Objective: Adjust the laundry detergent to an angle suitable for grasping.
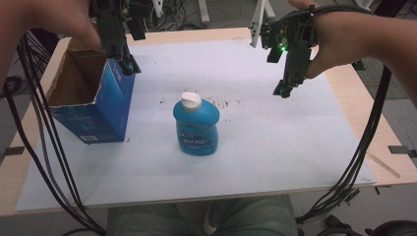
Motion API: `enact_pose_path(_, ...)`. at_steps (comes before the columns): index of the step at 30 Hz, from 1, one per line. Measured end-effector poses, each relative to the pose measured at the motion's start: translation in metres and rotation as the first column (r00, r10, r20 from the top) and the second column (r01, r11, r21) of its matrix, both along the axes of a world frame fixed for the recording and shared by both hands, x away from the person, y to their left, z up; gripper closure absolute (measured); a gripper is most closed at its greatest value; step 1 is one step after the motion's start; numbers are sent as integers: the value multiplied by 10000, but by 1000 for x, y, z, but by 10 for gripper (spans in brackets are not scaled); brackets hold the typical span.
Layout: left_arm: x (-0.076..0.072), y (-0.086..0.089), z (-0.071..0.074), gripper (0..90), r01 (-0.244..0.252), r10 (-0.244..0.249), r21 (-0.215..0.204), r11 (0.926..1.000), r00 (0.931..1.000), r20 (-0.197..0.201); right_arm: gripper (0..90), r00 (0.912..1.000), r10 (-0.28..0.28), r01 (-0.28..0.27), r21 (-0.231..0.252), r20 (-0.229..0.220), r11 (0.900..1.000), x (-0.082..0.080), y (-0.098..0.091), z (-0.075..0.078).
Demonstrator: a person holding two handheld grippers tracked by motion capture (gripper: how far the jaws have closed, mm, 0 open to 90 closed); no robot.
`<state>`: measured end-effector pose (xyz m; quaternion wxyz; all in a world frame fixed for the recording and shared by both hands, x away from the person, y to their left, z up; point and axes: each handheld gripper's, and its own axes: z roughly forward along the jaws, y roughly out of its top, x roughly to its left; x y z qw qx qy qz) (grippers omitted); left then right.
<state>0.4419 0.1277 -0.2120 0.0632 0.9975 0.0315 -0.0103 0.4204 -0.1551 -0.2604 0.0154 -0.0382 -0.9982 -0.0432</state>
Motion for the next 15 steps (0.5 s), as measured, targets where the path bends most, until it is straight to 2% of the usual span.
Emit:
enact_pose_path(7, 15, -7, -3, 18, -29, 29, -8, 10000, 9999, -102, 33, 10000, -7, 7, -3, -18, 10000, -1, -3, 1)
enact_pose_path(15, 11, -12, -4, 18, 79, -78, 113, 9999, 9999, -82, 33, 10000, 43, -42, -16, 77, 10000, -3, -3, 1)
